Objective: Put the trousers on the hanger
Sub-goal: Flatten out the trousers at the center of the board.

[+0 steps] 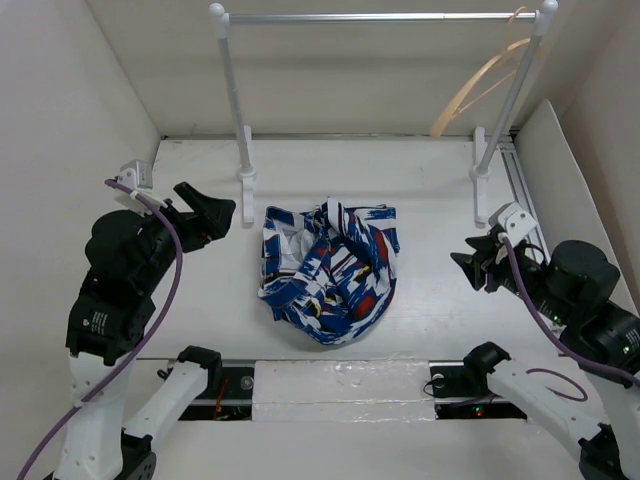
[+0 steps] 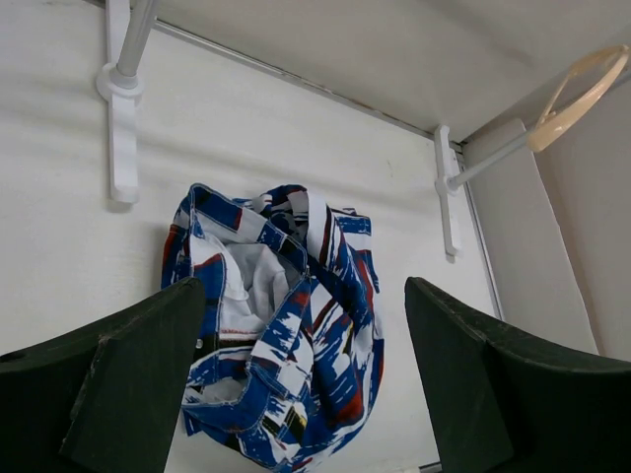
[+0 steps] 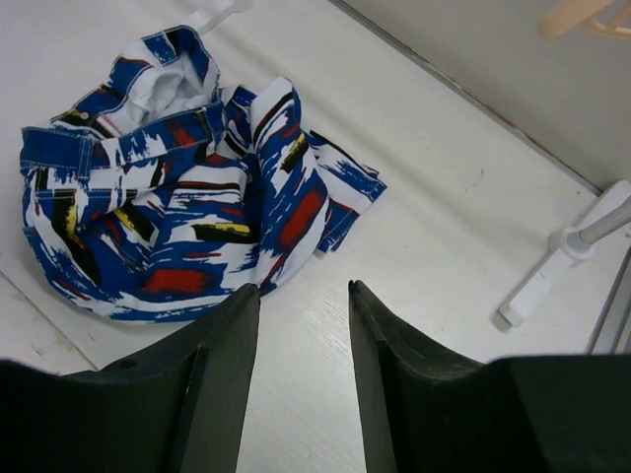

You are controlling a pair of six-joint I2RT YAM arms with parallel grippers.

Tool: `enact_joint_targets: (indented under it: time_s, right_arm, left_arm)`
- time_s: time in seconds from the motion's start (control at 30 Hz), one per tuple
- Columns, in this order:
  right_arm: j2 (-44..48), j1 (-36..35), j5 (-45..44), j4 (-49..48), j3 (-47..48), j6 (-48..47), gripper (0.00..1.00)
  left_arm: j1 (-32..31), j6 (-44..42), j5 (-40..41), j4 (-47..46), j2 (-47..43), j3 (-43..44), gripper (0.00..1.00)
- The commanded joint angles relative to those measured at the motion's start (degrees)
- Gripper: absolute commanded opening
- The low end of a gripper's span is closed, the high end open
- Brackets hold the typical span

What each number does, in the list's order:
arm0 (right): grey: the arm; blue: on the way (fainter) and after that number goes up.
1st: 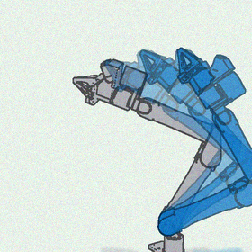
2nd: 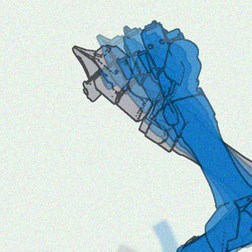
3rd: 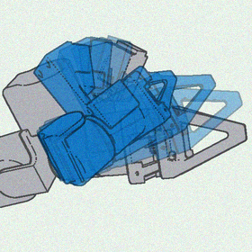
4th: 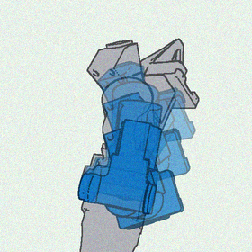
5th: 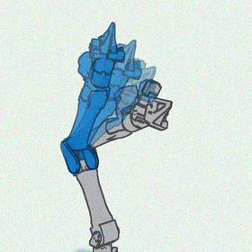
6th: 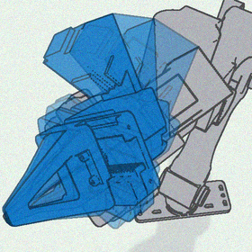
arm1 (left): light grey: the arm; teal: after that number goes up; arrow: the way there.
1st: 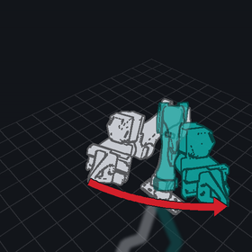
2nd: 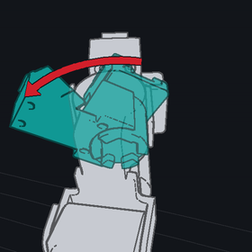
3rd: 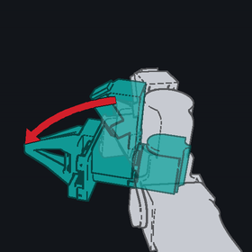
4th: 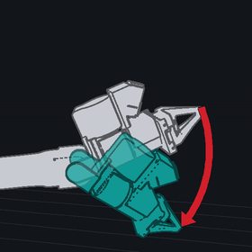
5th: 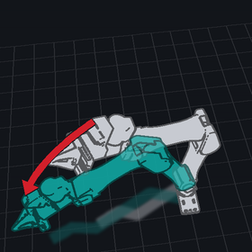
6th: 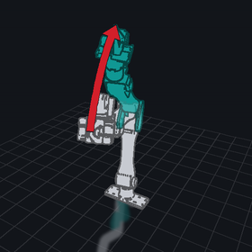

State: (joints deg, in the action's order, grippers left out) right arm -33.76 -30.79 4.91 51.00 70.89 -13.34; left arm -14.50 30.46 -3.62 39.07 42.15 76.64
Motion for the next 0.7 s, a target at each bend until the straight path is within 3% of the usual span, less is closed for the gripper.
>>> enact_joint_targets:
  time_s: [0.0,0.1,0.13,0.23,0.3,0.33,0.37,0.43,0.47,0.5,0.57,0.67]
  right_arm:
    - [-0.69,-0.24,0.54,-1.08,2.23,-0.63,0.47]
    - [-1.39,-0.24,1.68,-1.17,2.32,-1.42,0.32]
    - [-2.01,-0.24,2.03,-1.17,2.49,-1.68,0.21]
    - [-3.50,-0.24,3.35,-1.17,2.58,-2.47,0.05]
    - [-4.21,-0.24,4.32,-1.34,2.67,-2.83,0.02]
    - [-5.08,-0.24,4.76,-2.13,2.15,-3.09,0.00]
    - [-5.09,-0.24,4.76,-2.14,2.14,-3.09,0.00]
    - [-7.10,-0.24,5.81,-3.19,0.92,-3.62,0.00]
    - [-8.33,-0.24,7.73,-3.54,0.57,-3.79,0.00]
    - [-9.73,-0.24,9.05,-4.67,0.04,-4.32,0.00]
    - [-13.60,-0.24,14.04,-6.61,-1.10,-4.41,0.00]
    - [-18.60,-3.74,13.48,-11.88,-2.07,-2.74,0.00]
  left_arm:
    - [0.18,-0.40,0.19,-2.77,-0.75,0.18,0.79]
    - [0.18,-0.22,1.59,-1.98,-0.84,0.35,0.79]
    - [0.18,-0.31,1.94,-1.63,-0.67,0.52,0.78]
    - [0.18,0.04,3.00,-0.67,-0.58,0.53,0.73]
    - [0.18,1.00,6.51,-0.31,-0.93,0.35,0.66]
    - [0.18,1.53,8.34,0.04,-1.10,0.00,0.52]
    - [0.18,1.53,8.36,0.04,-1.11,0.00,0.52]
    - [0.18,1.62,8.45,-0.04,-0.58,-0.44,0.33]
    - [0.18,1.54,8.45,0.04,-0.23,-0.53,0.15]
    - [0.18,1.62,8.80,0.22,0.29,-0.53,0.07]
    - [0.18,2.50,10.99,0.57,1.70,-1.31,0.00]
    - [0.18,4.08,12.84,1.53,3.46,-3.50,0.00]
